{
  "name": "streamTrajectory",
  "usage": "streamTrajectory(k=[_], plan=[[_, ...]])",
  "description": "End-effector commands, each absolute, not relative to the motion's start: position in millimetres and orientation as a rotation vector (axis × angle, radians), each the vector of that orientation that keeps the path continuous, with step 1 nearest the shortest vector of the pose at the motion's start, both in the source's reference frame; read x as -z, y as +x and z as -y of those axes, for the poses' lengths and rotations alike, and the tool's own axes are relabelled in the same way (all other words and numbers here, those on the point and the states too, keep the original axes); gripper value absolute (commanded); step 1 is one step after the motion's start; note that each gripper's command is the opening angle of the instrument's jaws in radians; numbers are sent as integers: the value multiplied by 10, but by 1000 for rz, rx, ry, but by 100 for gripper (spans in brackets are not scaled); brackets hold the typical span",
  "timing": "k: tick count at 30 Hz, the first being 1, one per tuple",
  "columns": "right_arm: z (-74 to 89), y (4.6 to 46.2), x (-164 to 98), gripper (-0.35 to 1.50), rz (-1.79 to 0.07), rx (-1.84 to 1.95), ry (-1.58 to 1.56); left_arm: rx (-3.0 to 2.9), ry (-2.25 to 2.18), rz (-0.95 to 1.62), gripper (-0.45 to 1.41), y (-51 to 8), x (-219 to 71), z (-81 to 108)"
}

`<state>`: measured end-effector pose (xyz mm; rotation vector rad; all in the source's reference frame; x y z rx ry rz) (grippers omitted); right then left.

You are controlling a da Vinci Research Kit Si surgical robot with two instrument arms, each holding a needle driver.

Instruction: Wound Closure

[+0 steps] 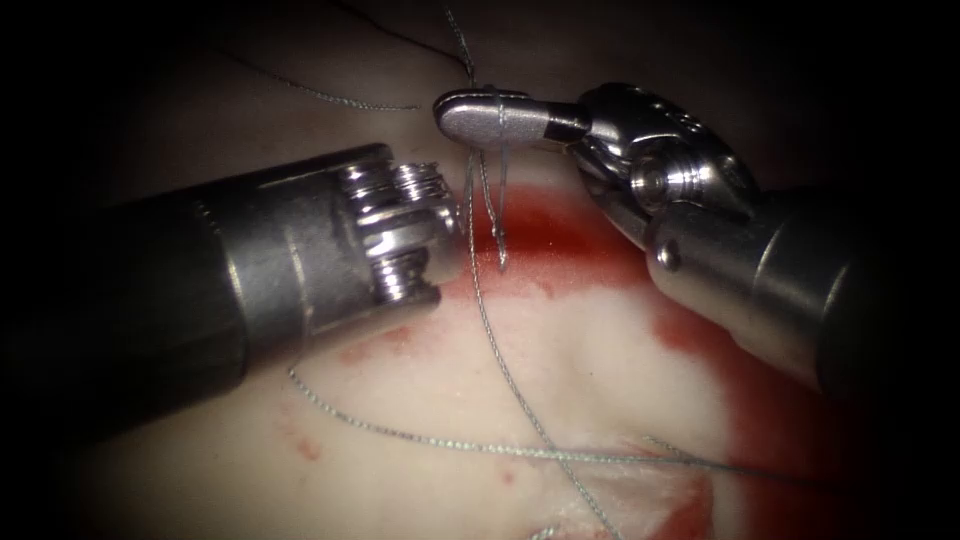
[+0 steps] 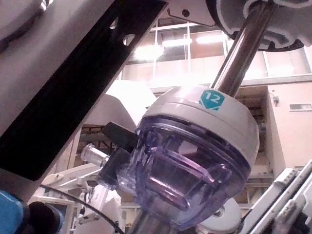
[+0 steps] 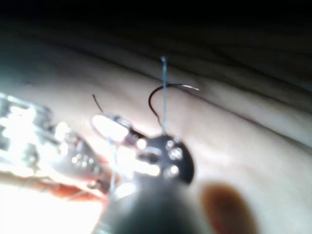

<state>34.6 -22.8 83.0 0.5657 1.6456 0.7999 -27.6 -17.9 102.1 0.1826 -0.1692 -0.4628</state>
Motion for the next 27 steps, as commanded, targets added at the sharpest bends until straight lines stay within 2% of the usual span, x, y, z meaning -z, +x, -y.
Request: streamTrajectory(k=[1, 2, 3, 4, 9, 15, 27], plan=[[226, 358, -827, -35, -1571, -833, 500, 463, 182, 174, -45, -282, -1015, 167], [231, 364, -822, -35, -1421, -878, 399, 460, 190, 172, -45, -283, -1013, 170], [231, 364, -822, -35, -1421, -878, 399, 460, 190, 172, -45, -283, -1013, 170], [233, 369, -820, -35, -1261, -912, 326, 455, 207, 168, -45, -283, -1010, 175], [231, 372, -828, -35, -1092, -987, 217, 455, 241, 176, -45, -300, -1002, 191], [225, 355, -841, -35, -988, -1128, 182, 440, 260, 161, -45, -305, -995, 198], [225, 340, -855, -35, -985, -1441, 331, 491, 303, 102, -45, -296, -994, 194]])
